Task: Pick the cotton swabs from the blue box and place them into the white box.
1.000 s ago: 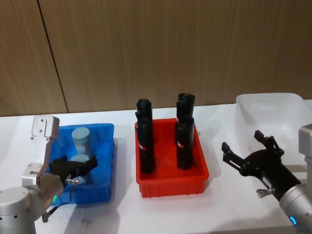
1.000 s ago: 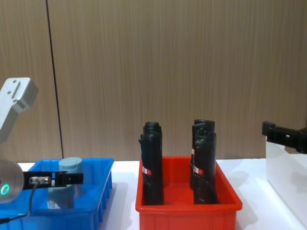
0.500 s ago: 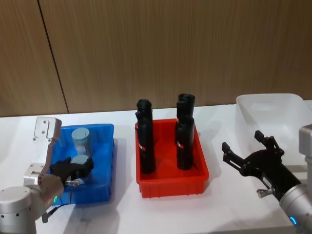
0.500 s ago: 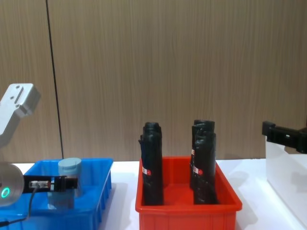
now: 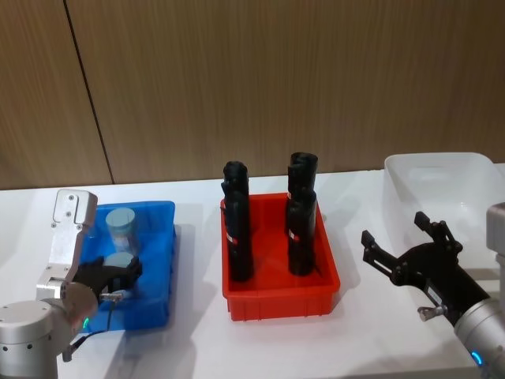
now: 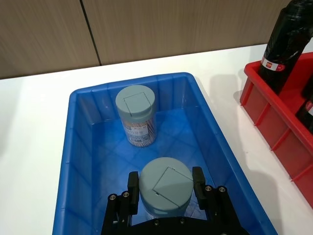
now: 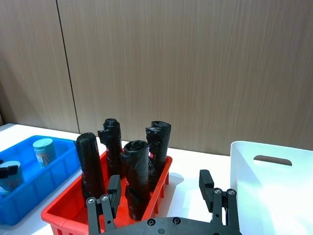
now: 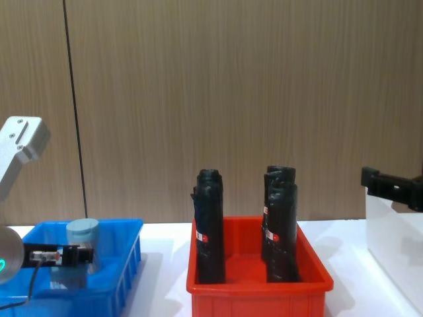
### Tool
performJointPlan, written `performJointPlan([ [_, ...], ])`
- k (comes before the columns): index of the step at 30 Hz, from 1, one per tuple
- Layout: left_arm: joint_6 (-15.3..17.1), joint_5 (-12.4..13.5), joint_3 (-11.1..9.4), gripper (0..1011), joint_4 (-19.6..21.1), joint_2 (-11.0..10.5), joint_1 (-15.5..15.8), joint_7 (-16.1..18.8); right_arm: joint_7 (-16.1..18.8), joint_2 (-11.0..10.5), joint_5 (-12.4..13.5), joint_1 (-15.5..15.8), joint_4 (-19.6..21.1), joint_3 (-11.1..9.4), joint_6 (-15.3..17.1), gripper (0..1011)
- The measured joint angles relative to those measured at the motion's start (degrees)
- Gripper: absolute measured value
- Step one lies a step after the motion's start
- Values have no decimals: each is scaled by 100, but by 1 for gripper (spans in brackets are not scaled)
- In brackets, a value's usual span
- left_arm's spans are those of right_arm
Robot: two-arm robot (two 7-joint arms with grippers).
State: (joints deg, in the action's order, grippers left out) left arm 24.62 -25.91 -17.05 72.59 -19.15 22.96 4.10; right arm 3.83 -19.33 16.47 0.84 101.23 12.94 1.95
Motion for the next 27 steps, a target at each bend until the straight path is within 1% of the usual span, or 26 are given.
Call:
performJointPlan([
  [6, 35, 251, -1, 659, 205, -43, -56, 121, 0, 0, 0, 0, 0, 0, 0, 1002],
  [9, 4, 440, -1, 659, 396, -75, -83, 164, 0, 0, 0, 0, 0, 0, 0, 1002],
  [13, -41, 587, -1, 659, 578, -105, -106, 181, 0, 0, 0, 0, 0, 0, 0, 1002],
  [15, -103, 750, -1, 659, 752, -134, -128, 189, 0, 0, 0, 0, 0, 0, 0, 1002],
  [16, -103, 750, -1, 659, 752, -134, -128, 189, 0, 0, 0, 0, 0, 0, 0, 1002],
  [19, -192, 928, 3, 659, 993, -173, -161, 189, 0, 0, 0, 0, 0, 0, 0, 1002],
  [23, -301, 1057, 12, 659, 1206, -212, -198, 152, 0, 0, 0, 0, 0, 0, 0, 1002],
  [27, -447, 1124, 25, 659, 1379, -246, -230, 52, 0, 0, 0, 0, 0, 0, 0, 1002],
])
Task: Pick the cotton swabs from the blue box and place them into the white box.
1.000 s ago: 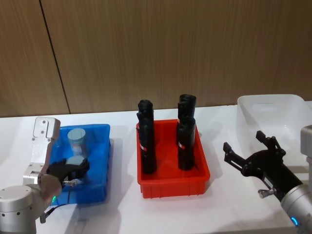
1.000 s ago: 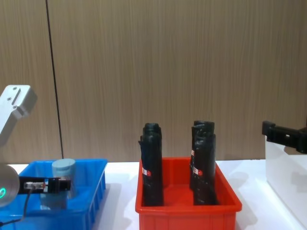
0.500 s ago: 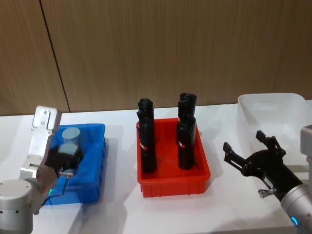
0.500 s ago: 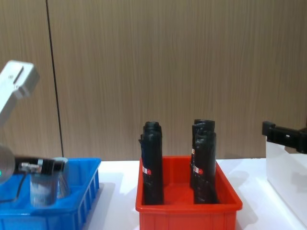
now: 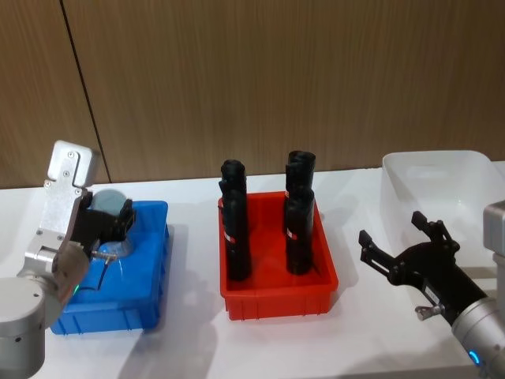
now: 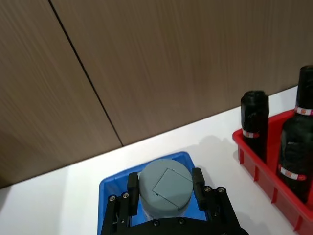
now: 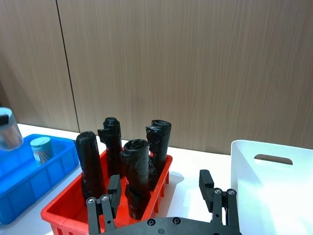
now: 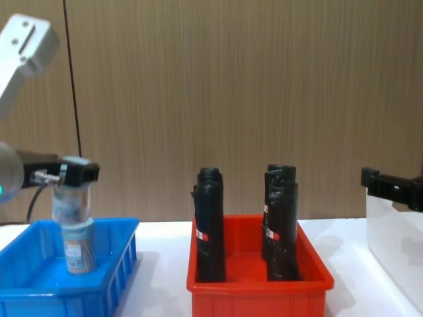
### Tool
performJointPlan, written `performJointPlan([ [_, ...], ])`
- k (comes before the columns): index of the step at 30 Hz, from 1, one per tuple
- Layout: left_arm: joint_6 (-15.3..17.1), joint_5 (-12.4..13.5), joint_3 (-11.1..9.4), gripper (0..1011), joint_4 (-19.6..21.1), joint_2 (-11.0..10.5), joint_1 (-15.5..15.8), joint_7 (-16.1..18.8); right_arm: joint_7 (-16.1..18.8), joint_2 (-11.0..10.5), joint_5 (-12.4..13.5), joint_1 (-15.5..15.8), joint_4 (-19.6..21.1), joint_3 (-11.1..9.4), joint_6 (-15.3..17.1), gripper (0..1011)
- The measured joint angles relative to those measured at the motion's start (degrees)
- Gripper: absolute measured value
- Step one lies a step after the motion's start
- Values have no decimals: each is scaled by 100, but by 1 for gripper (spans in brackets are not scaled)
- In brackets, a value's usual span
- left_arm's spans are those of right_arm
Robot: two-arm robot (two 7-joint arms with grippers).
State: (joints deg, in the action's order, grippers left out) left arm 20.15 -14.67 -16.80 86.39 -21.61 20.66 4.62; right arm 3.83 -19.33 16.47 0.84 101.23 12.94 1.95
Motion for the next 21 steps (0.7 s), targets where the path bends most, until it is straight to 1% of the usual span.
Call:
performJointPlan([
  [5, -219, 9, 16, 659, 127, -28, -24, -187, 0, 0, 0, 0, 0, 0, 0, 1002],
  [11, -546, -81, 36, 659, 210, -45, -37, -515, 0, 0, 0, 0, 0, 0, 0, 1002],
  [12, -642, -124, 41, 659, 217, -47, -37, -625, 0, 0, 0, 0, 0, 0, 0, 1002],
  [17, -874, -237, 51, 659, 221, -47, -32, -922, 0, 0, 0, 0, 0, 0, 0, 1002],
  [18, -956, -291, 55, 659, 219, -46, -23, -1046, 0, -1, 0, 0, 0, 0, 0, 1002],
  [20, -1030, -331, 57, 659, 210, -45, -13, -1158, 0, 0, 0, 0, 0, 0, 0, 1002],
  [21, -1112, -369, 60, 659, 195, -41, 0, -1292, 0, 0, 0, 0, 0, 0, 0, 1002],
])
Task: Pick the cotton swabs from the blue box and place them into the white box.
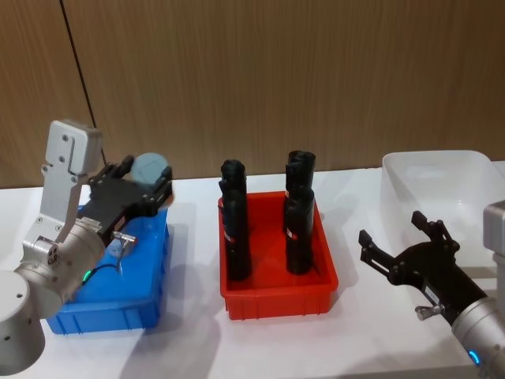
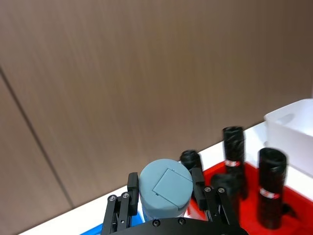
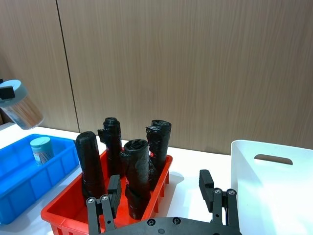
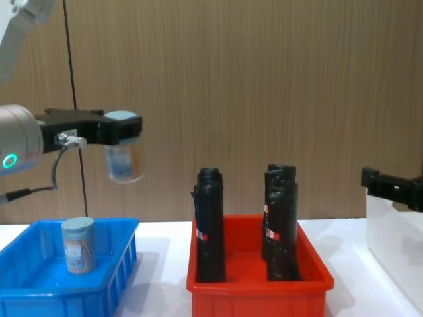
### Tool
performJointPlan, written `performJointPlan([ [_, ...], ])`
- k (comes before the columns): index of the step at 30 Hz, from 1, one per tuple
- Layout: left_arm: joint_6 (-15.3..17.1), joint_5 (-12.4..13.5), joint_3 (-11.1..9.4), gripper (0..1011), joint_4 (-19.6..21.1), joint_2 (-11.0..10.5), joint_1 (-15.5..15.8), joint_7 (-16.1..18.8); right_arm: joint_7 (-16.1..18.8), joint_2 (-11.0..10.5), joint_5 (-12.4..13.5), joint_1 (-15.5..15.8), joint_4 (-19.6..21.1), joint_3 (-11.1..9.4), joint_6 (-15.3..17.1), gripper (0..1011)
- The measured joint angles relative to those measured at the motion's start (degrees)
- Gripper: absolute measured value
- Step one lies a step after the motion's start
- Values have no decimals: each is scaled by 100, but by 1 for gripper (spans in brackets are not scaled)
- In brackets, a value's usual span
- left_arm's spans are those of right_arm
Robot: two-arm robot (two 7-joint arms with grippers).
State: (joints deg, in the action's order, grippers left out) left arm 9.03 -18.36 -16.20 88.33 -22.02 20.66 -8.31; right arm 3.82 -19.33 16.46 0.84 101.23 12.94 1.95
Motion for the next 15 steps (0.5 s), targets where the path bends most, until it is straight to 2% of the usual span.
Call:
performJointPlan([
  [6, -245, -162, 5, 659, -73, 17, 74, -516, 0, 0, 0, 0, 0, 0, 0, 1002],
  [15, -425, -350, 10, 659, -212, 52, 241, -1255, 0, 0, 0, 0, 0, 0, 0, 1002],
])
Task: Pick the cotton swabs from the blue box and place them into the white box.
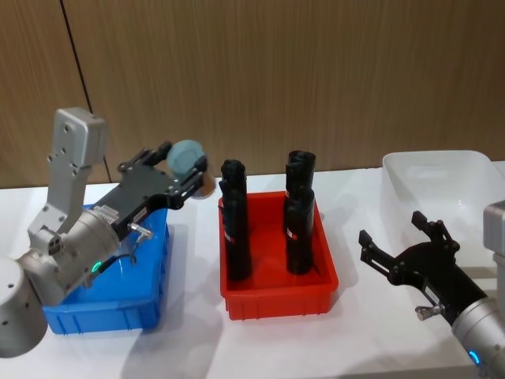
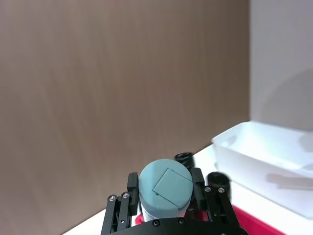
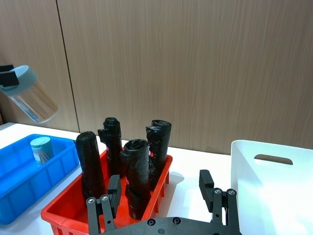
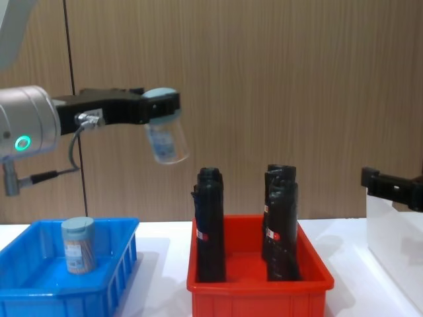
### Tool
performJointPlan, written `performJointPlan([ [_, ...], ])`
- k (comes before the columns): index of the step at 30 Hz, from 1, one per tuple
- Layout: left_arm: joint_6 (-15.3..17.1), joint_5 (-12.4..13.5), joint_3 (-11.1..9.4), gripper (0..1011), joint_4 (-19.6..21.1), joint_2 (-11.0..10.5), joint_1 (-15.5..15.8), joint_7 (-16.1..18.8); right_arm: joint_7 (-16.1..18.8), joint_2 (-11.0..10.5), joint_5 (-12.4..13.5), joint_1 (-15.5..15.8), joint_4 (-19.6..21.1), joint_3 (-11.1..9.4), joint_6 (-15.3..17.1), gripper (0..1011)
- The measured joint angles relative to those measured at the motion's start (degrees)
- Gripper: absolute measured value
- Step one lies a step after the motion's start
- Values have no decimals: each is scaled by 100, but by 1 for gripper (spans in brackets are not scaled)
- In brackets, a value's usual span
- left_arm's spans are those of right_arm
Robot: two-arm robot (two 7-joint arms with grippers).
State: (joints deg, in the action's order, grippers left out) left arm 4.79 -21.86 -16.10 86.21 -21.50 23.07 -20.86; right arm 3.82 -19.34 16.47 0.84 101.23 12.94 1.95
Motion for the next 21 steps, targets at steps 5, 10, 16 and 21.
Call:
performJointPlan([
  [5, -19, -138, 5, 659, -119, 30, 152, -506, 0, 0, 0, 0, 0, 0, 0, 1002],
  [10, -3, -251, 8, 659, -246, 66, 306, -946, 0, 0, 0, 0, 0, 0, 0, 1002],
  [16, 80, -396, 9, 659, -470, 132, 559, -1558, 0, 0, 0, 0, 0, 0, 0, 1002],
  [21, 161, -527, 3, 659, -665, 190, 754, -1971, 0, 0, 0, 0, 0, 0, 0, 1002],
])
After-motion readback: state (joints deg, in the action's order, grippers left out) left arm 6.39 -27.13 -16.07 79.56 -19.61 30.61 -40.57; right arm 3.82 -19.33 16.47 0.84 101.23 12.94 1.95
